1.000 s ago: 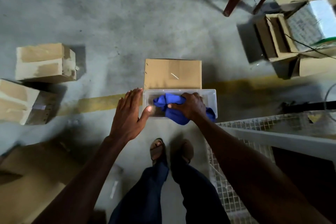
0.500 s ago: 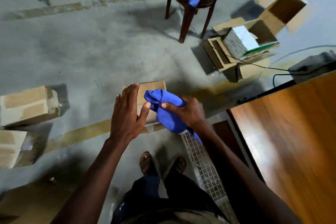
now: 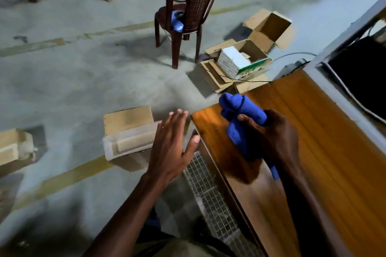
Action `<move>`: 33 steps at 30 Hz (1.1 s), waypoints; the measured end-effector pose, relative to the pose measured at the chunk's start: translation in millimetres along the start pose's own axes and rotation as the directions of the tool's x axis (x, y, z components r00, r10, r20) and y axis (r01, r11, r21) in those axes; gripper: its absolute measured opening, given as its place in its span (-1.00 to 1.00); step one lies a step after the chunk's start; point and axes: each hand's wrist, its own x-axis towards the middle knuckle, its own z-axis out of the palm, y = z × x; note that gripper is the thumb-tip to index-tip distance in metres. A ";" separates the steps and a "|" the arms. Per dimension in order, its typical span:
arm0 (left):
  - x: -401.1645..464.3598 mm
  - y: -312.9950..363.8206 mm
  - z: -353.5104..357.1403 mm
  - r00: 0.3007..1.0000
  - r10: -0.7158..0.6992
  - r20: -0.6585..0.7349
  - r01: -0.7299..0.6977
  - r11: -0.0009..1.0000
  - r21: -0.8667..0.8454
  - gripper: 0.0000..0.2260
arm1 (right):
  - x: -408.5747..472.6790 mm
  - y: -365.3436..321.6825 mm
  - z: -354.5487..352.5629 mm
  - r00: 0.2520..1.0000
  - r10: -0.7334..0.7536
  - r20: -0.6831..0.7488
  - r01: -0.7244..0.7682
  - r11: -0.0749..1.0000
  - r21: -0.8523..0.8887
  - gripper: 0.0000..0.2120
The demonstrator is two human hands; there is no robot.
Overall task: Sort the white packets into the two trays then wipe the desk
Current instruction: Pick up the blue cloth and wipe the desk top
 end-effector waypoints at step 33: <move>86.3 48.5 99.2 0.980 -0.037 0.196 -0.061 0.881 0.470 -0.43 | 6.6 136.4 34.9 0.742 -0.608 0.282 0.665 0.719 -0.202 -0.27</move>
